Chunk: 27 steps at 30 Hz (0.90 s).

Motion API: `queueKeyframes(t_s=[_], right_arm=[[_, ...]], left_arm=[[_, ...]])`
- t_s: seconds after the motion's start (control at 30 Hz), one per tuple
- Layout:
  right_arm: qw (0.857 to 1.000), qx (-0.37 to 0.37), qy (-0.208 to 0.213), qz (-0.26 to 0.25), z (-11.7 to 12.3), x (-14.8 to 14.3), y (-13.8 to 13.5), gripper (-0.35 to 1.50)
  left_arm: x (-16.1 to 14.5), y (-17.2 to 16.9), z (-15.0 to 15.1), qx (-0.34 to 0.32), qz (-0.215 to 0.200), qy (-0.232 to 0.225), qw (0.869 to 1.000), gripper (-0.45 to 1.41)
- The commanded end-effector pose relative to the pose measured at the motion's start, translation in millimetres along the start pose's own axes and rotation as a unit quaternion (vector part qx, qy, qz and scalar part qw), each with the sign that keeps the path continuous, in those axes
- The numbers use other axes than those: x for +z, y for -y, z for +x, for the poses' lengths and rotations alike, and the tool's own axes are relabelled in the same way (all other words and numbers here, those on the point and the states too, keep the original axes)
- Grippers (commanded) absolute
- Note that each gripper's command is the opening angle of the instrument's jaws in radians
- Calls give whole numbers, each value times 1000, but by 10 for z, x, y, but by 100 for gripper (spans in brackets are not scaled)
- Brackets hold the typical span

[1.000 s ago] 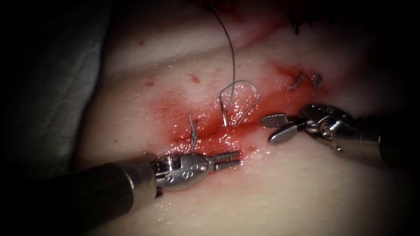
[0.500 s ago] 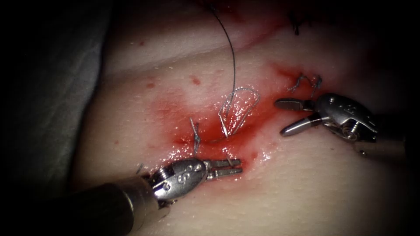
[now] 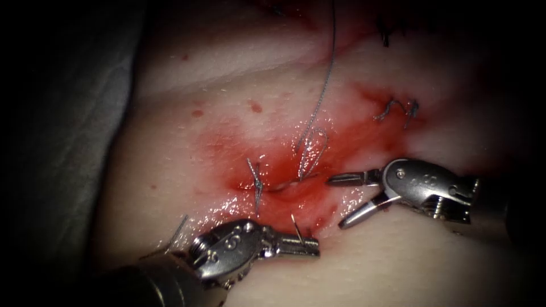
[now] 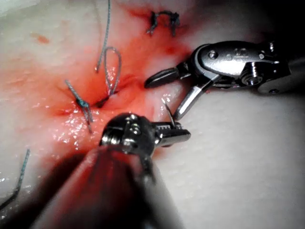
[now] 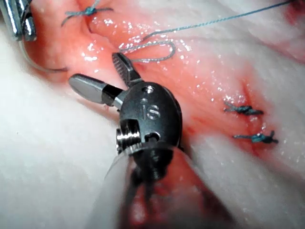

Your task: Wound Closure

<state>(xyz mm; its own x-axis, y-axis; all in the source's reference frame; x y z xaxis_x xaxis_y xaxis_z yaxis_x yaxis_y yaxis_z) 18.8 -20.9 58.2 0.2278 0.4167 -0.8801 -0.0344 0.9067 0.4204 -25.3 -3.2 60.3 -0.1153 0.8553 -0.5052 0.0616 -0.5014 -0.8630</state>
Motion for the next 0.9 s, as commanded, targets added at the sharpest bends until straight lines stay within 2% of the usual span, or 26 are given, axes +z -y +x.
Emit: queueKeyframes(t_s=[0.03, 0.13, 0.33, 0.53, 0.67, 0.7, 0.9], right_arm=[[1000, -9, -2, 1, -5, 16, 5, 140], [1000, -27, -2, -2, -4, 25, 9, 142], [999, -48, -3, -7, -1, 43, 18, 142], [998, -63, 9, -12, -7, 48, 11, 140], [998, -65, 18, -13, -12, 52, 8, 118], [998, -65, 18, -14, -13, 54, 7, 105], [997, -70, 40, -15, -21, 63, 11, 96]], left_arm=[[5, 1, -3, -2, -5, -7, 1000, -45], [1, -10, 4, -4, -13, -22, 1000, -45], [-6, -32, 8, 0, -15, -22, 1000, -45], [-11, -55, 19, 25, -18, -22, 999, -45], [-15, -77, 33, 46, -17, -26, 998, -45], [-18, -87, 38, 51, -18, -26, 998, -45], [-28, -125, 61, 85, -11, -28, 996, -45]])
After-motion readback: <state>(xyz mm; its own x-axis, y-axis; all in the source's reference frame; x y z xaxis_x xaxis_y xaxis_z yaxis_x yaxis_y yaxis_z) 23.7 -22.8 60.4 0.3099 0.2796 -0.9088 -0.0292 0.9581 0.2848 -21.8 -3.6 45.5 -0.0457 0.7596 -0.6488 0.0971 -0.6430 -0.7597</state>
